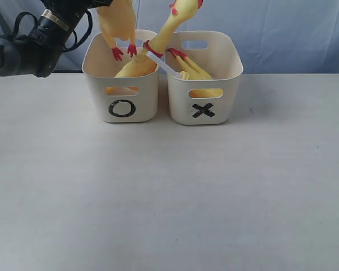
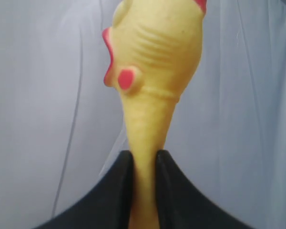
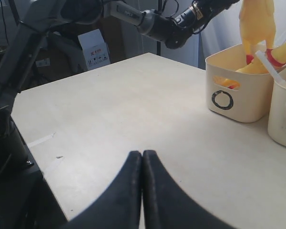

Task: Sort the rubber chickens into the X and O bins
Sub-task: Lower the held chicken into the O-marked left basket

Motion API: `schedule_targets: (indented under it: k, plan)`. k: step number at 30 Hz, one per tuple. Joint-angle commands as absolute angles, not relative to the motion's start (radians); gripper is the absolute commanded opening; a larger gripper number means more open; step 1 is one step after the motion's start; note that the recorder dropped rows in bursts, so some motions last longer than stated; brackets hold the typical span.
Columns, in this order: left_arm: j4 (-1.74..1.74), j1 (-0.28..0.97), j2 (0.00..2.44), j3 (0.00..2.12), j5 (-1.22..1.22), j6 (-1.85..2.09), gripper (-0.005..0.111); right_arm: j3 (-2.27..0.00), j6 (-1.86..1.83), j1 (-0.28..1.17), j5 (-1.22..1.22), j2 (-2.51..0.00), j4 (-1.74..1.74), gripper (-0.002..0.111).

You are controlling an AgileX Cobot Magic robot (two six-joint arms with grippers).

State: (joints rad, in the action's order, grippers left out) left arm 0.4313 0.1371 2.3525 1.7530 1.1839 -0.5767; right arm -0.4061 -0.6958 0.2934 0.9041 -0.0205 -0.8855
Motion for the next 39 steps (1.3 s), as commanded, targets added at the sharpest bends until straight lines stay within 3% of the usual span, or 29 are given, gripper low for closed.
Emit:
schedule_targets:
  k: [1,24,28,34,39]
  plan:
    - [0.428,0.132,2.402,1.811,1.22,-0.584,0.0,-0.402,-0.697,0.291,0.903,-0.013,-0.891,0.0]
    - [0.511,0.132,2.458,1.846,1.151,-0.495,0.001,-0.402,-0.697,0.291,0.907,-0.013,-0.891,0.0]
    - [0.503,0.132,2.458,1.846,1.144,-0.495,0.011,-0.402,-0.697,0.291,0.907,-0.013,-0.891,0.0]
    - [0.475,0.132,2.458,1.846,1.142,-0.495,0.04,-0.402,-0.697,0.291,0.907,-0.013,-0.891,0.0]
    - [0.456,0.132,2.458,1.846,1.164,-0.495,0.044,-0.402,-0.697,0.291,0.903,-0.013,-0.891,0.0]
